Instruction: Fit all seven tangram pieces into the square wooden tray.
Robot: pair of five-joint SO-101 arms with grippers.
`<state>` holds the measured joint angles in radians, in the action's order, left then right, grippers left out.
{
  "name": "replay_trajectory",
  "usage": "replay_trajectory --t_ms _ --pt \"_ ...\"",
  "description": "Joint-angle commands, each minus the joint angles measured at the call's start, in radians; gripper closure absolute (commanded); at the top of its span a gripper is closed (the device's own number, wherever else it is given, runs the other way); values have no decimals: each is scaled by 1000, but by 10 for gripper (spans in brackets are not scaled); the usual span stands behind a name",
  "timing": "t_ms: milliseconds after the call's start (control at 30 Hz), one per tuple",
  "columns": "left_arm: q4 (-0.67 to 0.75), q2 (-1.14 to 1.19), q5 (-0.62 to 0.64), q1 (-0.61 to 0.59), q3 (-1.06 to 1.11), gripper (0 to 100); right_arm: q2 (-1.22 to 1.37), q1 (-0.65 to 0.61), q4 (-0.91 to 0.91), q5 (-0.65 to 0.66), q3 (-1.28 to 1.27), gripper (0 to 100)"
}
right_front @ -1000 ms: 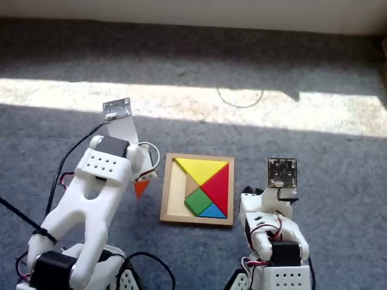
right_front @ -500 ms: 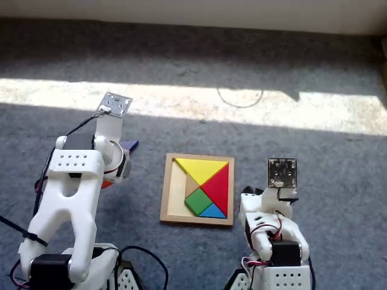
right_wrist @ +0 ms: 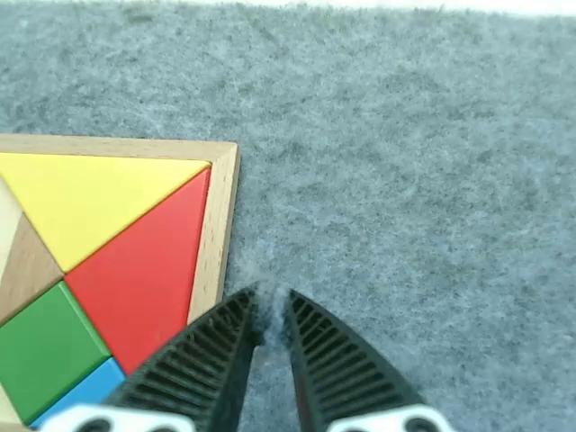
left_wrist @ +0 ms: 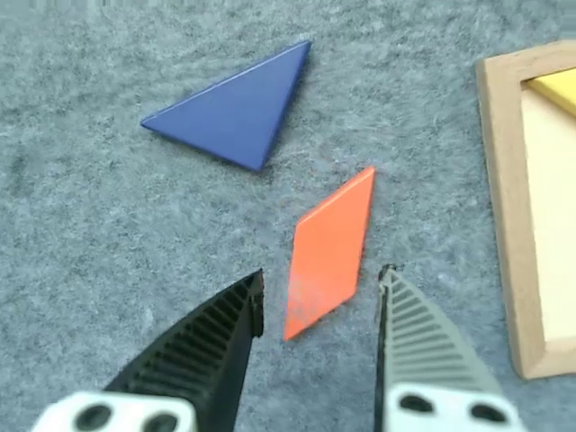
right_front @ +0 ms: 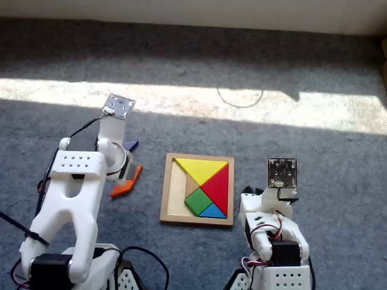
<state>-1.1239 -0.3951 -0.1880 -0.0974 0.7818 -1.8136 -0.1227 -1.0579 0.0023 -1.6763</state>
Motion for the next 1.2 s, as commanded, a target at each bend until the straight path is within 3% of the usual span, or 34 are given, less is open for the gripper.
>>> replay_trajectory --t_ms 0,233,500,800,1000,1167 --pt "61 4 -5 82 28 790 -12 12 -1 -5 -101 990" --pt "114 243 -5 94 -16 790 -12 12 -1 -5 -101 990" --pt "44 449 -6 19 -196 838 -12 12 -1 -5 -101 990" --pt "26 479 -11 -47 -226 899 -12 12 -1 -3 -101 990" --pt "9 473 -6 -38 -263 935 -12 12 -1 -3 -101 990" --pt "-86 354 -5 -5 -302 996 -12 12 -1 -3 -101 990"
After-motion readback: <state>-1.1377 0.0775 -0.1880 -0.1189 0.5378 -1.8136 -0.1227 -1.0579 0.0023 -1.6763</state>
